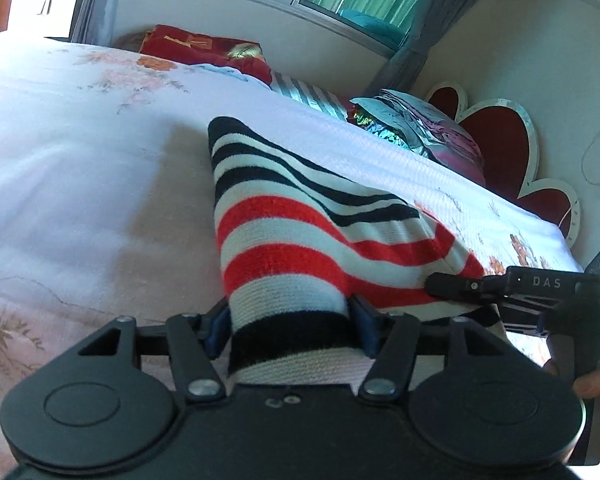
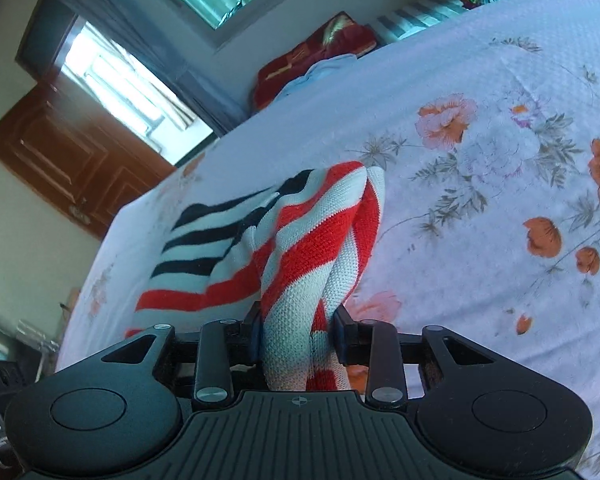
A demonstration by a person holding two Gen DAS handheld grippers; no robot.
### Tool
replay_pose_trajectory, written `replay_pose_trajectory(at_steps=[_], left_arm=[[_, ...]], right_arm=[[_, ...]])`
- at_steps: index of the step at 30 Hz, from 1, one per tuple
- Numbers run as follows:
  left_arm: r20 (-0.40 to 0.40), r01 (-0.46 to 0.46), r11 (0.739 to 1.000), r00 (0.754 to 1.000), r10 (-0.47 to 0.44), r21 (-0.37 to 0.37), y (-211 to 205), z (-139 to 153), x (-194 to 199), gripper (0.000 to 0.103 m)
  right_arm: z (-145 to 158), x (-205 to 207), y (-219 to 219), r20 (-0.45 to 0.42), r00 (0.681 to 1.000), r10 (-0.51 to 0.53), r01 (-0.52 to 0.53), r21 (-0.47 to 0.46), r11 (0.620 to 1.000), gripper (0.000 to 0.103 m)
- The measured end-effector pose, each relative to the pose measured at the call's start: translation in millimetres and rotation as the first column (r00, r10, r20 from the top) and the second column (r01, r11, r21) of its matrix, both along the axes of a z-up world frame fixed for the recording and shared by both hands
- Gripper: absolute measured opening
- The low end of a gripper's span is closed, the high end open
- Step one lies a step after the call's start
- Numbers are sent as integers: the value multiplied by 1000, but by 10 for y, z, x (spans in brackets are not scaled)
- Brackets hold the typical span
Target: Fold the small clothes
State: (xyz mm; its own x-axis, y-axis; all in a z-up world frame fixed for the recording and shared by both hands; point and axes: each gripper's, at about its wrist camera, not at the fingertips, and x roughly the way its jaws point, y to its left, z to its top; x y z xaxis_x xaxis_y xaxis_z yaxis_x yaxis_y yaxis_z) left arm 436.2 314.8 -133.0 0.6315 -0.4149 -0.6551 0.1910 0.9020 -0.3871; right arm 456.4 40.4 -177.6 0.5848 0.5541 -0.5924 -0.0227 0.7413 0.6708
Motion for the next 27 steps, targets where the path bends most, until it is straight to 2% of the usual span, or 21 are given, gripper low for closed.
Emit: replay_pose_trajectory(at_steps=[4, 8, 11, 14, 16, 19, 22, 27], left_arm=[[-2, -19, 1000, 1000, 19, 15, 22, 112, 2, 62], [14, -51, 999, 999, 51, 12, 75, 154, 16, 60], [-12, -62, 998, 998, 62, 7, 69, 69, 100, 64], [-50, -66, 998, 997, 65, -12, 60, -22, 159, 67], [-49, -63, 998, 997, 63, -3, 37, -50, 189, 69], [-49, -68, 998, 997, 68, 9, 28, -59, 214, 72], [-40, -75, 997, 996, 76, 30, 26, 39, 164, 70], [9, -52, 997, 999, 52, 49, 73, 231, -84, 69]], right_arm=[[57, -1, -72, 0, 999, -34, 34, 24, 999, 44], [67, 65, -124, -10, 998, -62, 62, 26, 998, 45], [65, 91, -178, 4, 993, -121, 121, 36, 992, 45], [64, 174, -128, -12, 989, -144, 144, -37, 989, 42], [89, 212, -57, 8, 989, -150, 150, -102, 983, 34], [75, 251, -10, 13, 985, -171, 171, -169, 971, 32], [47, 226, -51, -12, 984, -176, 172, -154, 973, 32], [318, -62, -57, 72, 989, -132, 144, -182, 973, 32]])
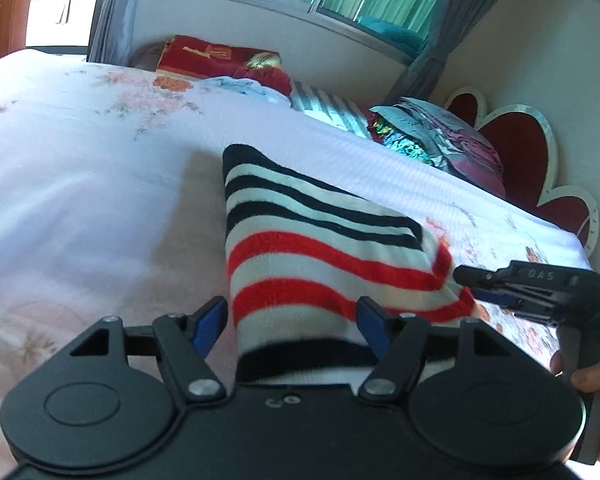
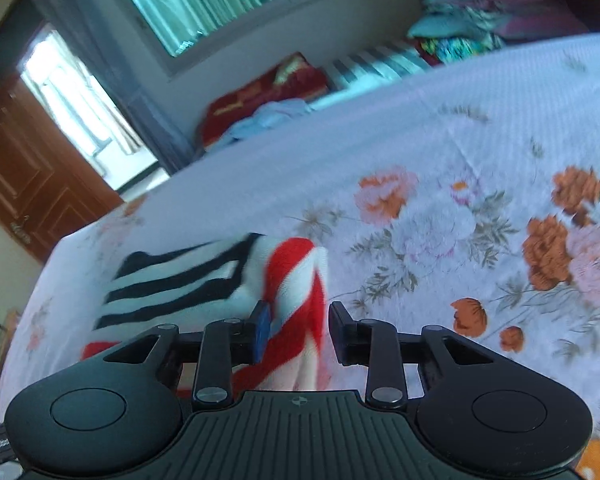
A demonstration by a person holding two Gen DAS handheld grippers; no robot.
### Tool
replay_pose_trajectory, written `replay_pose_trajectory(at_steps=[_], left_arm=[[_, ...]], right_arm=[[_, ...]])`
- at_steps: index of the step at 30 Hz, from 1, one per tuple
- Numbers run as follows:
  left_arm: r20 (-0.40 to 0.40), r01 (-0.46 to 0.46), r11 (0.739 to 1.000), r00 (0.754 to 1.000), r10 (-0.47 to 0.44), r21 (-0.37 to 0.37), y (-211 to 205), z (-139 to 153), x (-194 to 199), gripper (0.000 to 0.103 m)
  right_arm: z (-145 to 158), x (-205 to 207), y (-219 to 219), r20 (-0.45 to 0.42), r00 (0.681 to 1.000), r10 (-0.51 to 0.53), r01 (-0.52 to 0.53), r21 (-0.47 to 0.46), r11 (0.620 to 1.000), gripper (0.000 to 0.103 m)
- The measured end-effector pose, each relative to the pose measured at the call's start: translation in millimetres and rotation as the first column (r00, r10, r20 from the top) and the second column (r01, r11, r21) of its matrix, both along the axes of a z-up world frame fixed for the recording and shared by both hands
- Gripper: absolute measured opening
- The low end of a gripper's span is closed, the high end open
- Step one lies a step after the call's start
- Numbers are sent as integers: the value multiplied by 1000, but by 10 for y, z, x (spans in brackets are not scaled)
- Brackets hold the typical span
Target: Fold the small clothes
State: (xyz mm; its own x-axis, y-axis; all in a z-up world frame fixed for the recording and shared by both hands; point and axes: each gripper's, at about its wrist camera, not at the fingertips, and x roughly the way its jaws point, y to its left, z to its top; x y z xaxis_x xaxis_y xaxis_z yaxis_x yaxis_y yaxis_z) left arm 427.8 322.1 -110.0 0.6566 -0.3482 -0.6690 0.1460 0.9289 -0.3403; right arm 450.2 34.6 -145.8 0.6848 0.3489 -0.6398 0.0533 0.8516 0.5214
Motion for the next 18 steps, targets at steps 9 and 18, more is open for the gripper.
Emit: replay_pose_trajectory(at_steps=[9, 18], left_arm=[[-36, 0, 1000, 999, 0, -7, 34, -74, -284, 72], [-18, 19, 996, 1000, -18, 84, -54, 93, -456, 69]], right_arm=[[46, -509, 276, 6, 996, 89, -88, -96, 991, 32], [63, -685, 376, 16, 997, 75, -71, -187, 980, 36]])
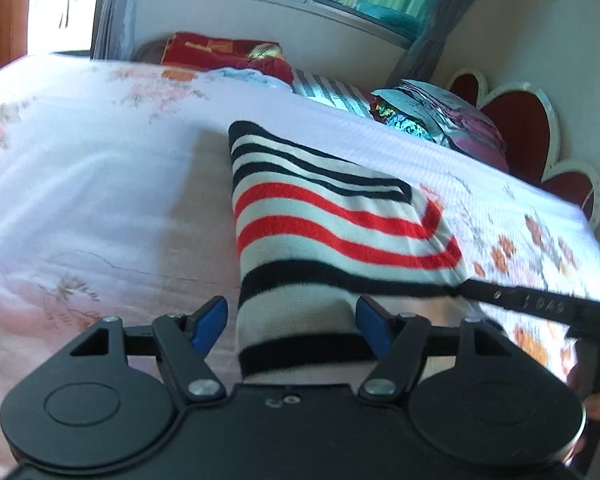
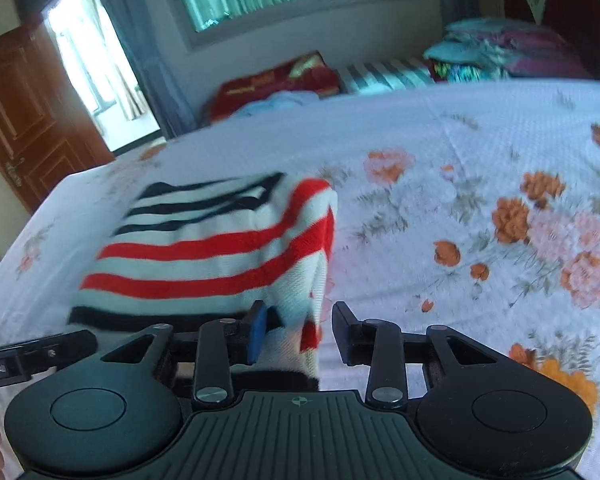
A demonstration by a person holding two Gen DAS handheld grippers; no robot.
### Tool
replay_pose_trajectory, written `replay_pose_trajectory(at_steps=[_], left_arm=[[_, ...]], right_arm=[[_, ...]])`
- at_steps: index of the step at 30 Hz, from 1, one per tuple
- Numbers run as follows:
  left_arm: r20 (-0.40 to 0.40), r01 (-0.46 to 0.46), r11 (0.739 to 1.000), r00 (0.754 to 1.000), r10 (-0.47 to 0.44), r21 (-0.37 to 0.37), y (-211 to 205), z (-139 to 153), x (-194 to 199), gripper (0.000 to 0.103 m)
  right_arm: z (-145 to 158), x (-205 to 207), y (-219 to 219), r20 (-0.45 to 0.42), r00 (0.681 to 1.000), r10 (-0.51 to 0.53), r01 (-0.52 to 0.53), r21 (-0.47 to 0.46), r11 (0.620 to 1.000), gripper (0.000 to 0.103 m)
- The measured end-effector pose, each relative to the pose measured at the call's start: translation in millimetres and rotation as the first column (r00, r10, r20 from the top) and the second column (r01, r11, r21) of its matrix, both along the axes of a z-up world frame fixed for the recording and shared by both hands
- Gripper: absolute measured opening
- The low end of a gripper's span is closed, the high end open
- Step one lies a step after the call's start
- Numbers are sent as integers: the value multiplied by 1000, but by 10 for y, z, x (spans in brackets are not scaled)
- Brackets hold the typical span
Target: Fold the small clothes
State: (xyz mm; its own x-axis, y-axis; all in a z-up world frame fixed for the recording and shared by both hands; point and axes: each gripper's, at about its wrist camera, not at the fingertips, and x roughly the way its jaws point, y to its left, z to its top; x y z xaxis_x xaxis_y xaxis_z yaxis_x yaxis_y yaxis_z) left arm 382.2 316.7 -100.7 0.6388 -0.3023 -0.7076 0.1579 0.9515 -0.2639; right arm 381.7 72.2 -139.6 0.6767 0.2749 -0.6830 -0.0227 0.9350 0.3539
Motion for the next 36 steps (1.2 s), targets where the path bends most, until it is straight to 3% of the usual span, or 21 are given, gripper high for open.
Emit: replay_pose_trajectory(at_steps=[3, 8, 15, 19, 28, 36], left_arm=[[-18, 3, 1000, 1000, -3, 12, 23, -24, -156, 70], [-57, -5, 1000, 998, 5, 5, 58, -197, -205, 72], [-57, 4, 1000, 998, -2, 29, 33, -176, -202, 72], [-58, 6, 999, 998, -4, 41, 18, -171, -170, 74], [-97, -3, 997, 995, 10, 73, -21, -158, -105, 85], [-129, -76, 978, 986, 102, 196, -220, -74, -151, 90]], right_arm=[[50, -202, 14, 13, 1000, 20, -20, -6, 1000, 36], [-120, -416, -5, -38, 999, -9, 9, -15, 1000, 36], [-188, -568, -6, -68, 996, -59, 58, -22, 998, 36], [-305, -511, 36, -113, 989, -95, 92, -37, 995, 49], [-346, -495, 15, -119, 986, -118, 115, -31, 993, 54], [-318, -481, 43, -117, 988, -102, 94, -72, 993, 59]])
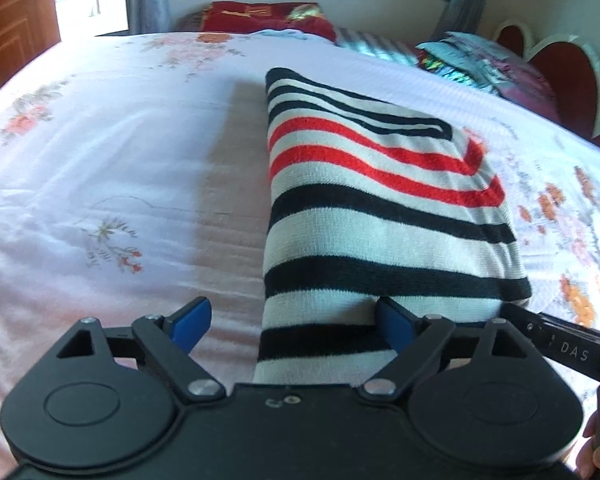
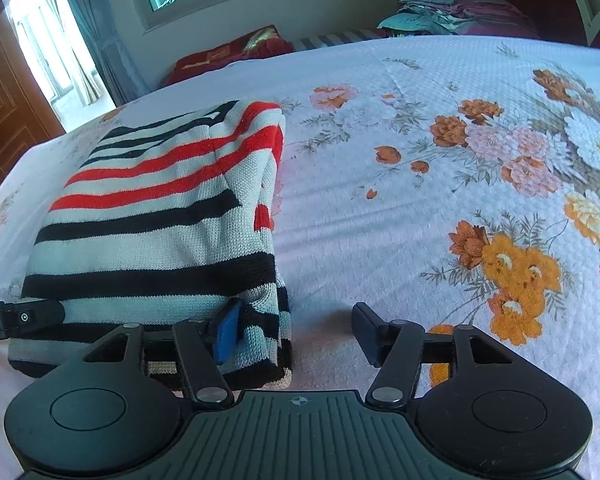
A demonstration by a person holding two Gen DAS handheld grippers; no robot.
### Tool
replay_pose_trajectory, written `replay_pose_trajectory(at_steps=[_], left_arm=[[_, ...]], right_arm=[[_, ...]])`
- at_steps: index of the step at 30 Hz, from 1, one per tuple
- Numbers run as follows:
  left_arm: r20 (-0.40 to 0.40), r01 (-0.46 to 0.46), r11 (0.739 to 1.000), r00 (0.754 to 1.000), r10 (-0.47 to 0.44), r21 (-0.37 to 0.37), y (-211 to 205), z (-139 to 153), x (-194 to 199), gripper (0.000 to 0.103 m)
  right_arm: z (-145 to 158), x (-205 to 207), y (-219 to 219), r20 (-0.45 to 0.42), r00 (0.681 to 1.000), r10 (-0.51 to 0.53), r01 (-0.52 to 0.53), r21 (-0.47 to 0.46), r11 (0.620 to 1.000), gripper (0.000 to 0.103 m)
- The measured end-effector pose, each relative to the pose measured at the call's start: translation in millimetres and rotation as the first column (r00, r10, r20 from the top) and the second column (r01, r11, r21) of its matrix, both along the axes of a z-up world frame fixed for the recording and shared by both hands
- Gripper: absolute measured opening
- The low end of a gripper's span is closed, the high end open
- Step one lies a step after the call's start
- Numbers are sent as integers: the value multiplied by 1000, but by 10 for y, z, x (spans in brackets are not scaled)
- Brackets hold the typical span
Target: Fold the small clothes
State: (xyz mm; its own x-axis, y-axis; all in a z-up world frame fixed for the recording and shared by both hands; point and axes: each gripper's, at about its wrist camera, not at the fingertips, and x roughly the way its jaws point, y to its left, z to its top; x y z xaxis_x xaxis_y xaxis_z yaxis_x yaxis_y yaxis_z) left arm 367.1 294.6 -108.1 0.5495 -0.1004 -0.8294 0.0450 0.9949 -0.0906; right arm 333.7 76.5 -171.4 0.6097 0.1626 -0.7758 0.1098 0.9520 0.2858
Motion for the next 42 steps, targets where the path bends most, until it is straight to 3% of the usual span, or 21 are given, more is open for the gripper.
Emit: replay_pose_trajectory(at_steps=[3, 6, 11, 15, 17, 20, 22, 27, 31, 33, 35, 39, 42], left_arm=[[-15, -25, 1000, 1000, 25, 11, -36, 41, -83, 88], [-1, -62, 997, 998, 62, -39, -5, 121, -271, 88], [150, -76, 997, 986, 78, -20, -45, 401, -780, 87], [244, -71, 995, 966, 85, -63, 5, 658, -1230, 88], [257, -101, 995, 961, 100, -9, -42, 756, -1427, 88], [219, -153, 978, 968, 119, 144, -198, 836, -1633, 88], [202, -154, 971, 972, 117, 181, -264, 872, -1798, 88], [209, -134, 990, 970, 122, 43, -300, 981, -2285, 88], [200, -118, 981, 976, 86, 154, -467, 1040, -2523, 88], [176, -78, 986, 983, 51, 150, -519, 1055, -2599, 88], [171, -74, 991, 984, 54, 109, -523, 1086, -2699, 88], [238, -91, 996, 968, 83, 23, -462, 1238, -2930, 88], [307, -96, 992, 945, 116, -80, -366, 1346, -3087, 88]], right_arm=[[92, -20, 3, 9, 1000, 9, -9, -11, 1000, 59], [274, -184, -53, 46, 999, 10, -11, 31, 999, 59], [587, -677, -145, 120, 991, 66, -74, 66, 995, 59], [780, -1084, -126, 160, 975, 153, -160, 35, 986, 61], [859, -1297, -114, 183, 965, 187, -193, 15, 981, 63], [953, -1617, -110, 217, 952, 218, -223, 2, 975, 70], [1016, -1845, -117, 237, 945, 227, -232, -6, 973, 72], [1157, -2309, -176, 276, 930, 245, -246, -31, 969, 72], [1248, -2556, -230, 294, 924, 246, -246, -36, 969, 73], [1300, -2655, -260, 307, 921, 242, -243, -35, 969, 73], [1367, -2738, -279, 319, 919, 233, -234, -36, 971, 73], [1511, -2905, -317, 345, 911, 226, -224, -46, 974, 75], [1609, -3030, -335, 376, 900, 220, -212, -63, 975, 85]])
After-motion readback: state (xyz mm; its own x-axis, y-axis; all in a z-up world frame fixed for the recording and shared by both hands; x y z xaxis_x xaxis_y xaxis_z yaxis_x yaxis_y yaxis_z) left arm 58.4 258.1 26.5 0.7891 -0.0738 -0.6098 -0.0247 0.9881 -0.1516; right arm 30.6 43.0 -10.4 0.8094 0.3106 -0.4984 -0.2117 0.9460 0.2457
